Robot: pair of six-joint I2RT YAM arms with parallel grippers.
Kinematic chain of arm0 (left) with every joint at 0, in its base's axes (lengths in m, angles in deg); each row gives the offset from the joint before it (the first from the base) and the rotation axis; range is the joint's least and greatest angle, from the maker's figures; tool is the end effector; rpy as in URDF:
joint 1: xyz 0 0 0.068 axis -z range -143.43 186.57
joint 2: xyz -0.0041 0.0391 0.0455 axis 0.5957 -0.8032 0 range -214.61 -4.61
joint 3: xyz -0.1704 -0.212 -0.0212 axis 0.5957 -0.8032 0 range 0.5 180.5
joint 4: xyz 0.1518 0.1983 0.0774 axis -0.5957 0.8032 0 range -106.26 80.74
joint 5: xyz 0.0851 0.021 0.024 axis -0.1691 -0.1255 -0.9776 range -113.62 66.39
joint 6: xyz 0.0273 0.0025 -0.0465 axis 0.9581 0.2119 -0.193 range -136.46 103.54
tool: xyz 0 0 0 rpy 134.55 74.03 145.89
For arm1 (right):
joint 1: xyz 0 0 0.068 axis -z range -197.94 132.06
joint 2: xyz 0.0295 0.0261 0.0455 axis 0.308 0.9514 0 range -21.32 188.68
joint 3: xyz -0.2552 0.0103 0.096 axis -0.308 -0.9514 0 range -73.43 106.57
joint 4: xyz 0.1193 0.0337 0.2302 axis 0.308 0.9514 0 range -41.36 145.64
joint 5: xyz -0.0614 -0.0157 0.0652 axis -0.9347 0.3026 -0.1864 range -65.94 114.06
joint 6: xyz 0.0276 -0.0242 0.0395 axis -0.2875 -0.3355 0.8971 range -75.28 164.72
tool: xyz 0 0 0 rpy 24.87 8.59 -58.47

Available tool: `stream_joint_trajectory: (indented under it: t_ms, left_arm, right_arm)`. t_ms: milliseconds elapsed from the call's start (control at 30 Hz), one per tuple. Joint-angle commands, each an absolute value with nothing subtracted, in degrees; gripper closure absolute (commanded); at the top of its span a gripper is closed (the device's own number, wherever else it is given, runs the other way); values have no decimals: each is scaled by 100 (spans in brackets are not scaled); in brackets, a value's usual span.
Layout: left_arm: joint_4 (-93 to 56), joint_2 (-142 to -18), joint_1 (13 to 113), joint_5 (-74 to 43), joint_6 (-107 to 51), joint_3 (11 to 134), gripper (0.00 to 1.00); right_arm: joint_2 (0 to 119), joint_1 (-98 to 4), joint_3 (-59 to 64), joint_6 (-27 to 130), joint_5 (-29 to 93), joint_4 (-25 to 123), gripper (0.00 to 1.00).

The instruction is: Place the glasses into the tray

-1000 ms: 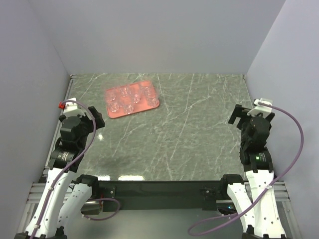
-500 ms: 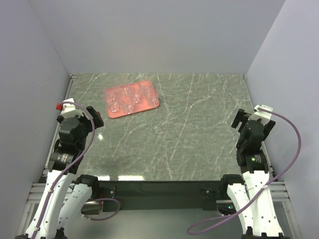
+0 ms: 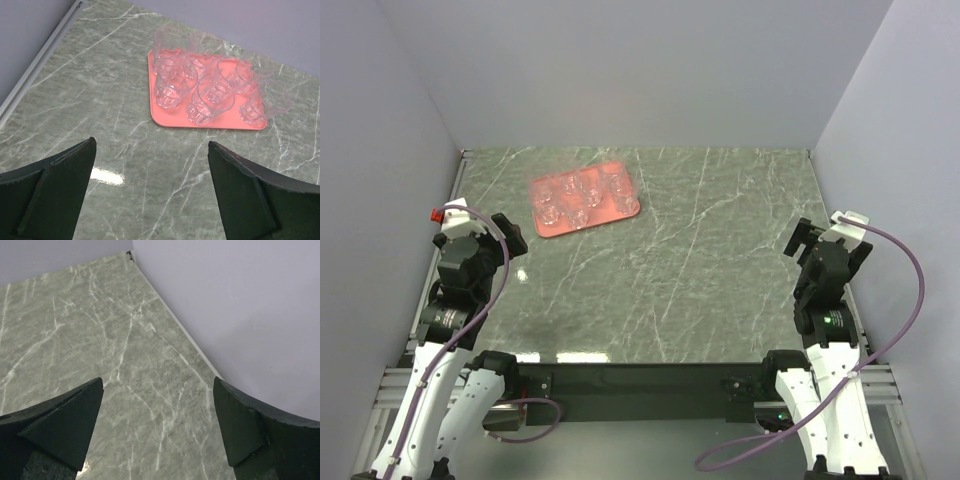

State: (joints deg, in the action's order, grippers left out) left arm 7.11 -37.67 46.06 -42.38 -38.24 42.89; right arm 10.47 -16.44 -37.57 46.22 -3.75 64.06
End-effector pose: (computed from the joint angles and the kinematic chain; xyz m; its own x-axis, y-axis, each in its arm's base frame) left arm 0.1353 -0.0109 0.3303 -0.1661 -0.3285 -0.9298 -0.2296 0.9299 -0.2875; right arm 0.1387 -0.0202 0.3090 -0.1842 0.0279 -0.9825 0.4855 0.8717 -0.0663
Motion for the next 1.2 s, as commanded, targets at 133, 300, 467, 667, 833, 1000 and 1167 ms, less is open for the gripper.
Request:
stream_joint_trajectory:
  t_ms: [133, 300, 467, 667, 833, 1000, 1167]
  left_arm:
    - [501, -3739, 4579, -4260, -3852, 4287, 1]
    - [492, -3739, 4579, -4216, -3843, 4278, 1]
    - [501, -3739, 4579, -4181, -3843, 4295, 1]
    - [501, -3713, 4579, -4181, -3834, 4287, 1]
    - [501, -3713, 4579, -4181, -3843, 4295, 1]
    - [501, -3704, 4579, -4190, -3834, 4295, 1]
    - [501, -3704, 4579, -4198, -3843, 4295, 0]
  right_arm:
    - [918, -1575, -3827, 4727, -450, 6094, 4]
    - [847, -1478, -3836, 4736, -380, 6094, 4]
    - [830, -1390, -3827, 4745, -318, 6138, 4]
    - [830, -1320, -3827, 4753, -257, 6164, 4]
    - [821, -1284, -3827, 4762, -239, 6173, 4]
    - [821, -1267, -3819, 4762, -213, 6182, 4]
    - [821, -1249, -3819, 4771, -222, 6182, 4]
